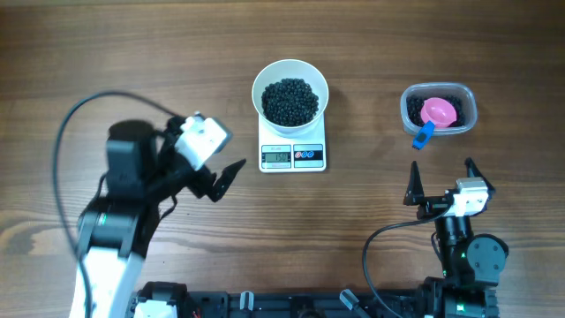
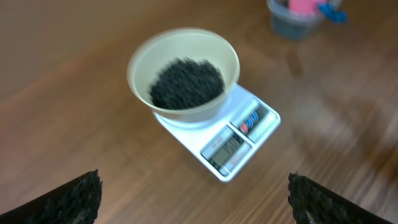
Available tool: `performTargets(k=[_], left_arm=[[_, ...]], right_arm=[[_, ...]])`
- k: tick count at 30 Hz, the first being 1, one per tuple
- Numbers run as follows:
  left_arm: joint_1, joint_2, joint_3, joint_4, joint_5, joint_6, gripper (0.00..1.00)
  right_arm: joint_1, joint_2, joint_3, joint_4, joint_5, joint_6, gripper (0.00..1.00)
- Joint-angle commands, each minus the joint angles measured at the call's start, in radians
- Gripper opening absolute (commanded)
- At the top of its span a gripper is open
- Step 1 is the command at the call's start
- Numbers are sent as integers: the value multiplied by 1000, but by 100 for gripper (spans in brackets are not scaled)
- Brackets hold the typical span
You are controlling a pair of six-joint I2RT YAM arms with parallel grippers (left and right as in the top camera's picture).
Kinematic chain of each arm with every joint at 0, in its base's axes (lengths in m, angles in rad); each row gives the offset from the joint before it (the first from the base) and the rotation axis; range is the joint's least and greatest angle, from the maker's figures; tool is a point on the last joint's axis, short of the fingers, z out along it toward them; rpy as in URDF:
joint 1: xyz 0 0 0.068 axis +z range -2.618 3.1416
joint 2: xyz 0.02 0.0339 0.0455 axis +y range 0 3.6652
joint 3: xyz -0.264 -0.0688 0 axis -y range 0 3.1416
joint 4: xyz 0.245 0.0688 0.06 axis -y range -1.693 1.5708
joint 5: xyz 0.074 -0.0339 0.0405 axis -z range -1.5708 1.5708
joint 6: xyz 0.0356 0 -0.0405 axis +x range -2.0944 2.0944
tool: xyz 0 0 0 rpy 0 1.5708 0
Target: Scoop item into bowl and weigh 150g on scale
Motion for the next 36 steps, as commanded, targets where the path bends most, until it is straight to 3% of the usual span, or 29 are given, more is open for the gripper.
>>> performTargets(k=[1, 12, 21, 36], left_arm=[[-5, -175, -68, 25, -152, -257, 100], [51, -561, -389, 300, -322, -527, 100], [108, -717, -643, 562, -332, -526, 100], [111, -890, -787, 584, -383, -526, 100]], right_arm=[[-3, -14, -2, 3, 13, -6, 100], [-3, -14, -2, 3, 13, -5, 100], [-3, -14, -2, 3, 13, -5, 100], [-3, -14, -2, 3, 13, -5, 100]])
